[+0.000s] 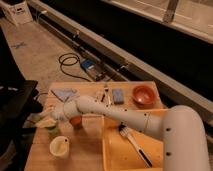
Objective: Place pepper in plastic cup
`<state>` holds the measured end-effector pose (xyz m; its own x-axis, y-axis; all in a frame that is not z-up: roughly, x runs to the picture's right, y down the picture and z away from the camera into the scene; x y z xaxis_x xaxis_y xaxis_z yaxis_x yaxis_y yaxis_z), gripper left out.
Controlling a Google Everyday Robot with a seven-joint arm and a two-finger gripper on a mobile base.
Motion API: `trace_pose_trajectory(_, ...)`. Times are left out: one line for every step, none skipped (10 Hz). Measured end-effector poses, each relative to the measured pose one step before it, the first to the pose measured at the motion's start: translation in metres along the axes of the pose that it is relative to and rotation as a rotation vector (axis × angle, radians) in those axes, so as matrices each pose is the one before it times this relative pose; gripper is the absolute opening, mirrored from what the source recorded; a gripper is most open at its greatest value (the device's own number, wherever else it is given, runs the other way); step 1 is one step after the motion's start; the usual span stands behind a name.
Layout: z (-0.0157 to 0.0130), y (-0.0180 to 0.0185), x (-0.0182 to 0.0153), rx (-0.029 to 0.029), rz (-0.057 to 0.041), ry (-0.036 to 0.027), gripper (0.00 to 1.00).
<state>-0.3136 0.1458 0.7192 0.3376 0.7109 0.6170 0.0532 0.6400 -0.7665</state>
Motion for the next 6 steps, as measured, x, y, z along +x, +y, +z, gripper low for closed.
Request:
trace_pose_trajectory(-0.00161, -0.00081, 0.00078, 0.00709, 0.00084, 0.00405, 0.72)
trace_pose_trajectory(-0.00099, -0.00019, 0.00015, 0.00407, -0.00033, 0.00183, 0.72)
trace_pose_trajectory(-0.0011, 0.00001, -0.00038, 0.00453, -0.00469, 0.00394, 0.72)
trace_pose_trajectory(-0.00144, -0.00018, -0.00318, 0.00359, -0.00935, 0.0042, 0.72)
trace_pose_trajectory(-0.00247, 0.00045, -0.01148, 0.00173, -0.02879, 0.01248, 0.72)
trace_pose_trajectory(-0.00131, 0.00027, -0.0085, 0.00039, -0.01638, 0.00478, 0.72)
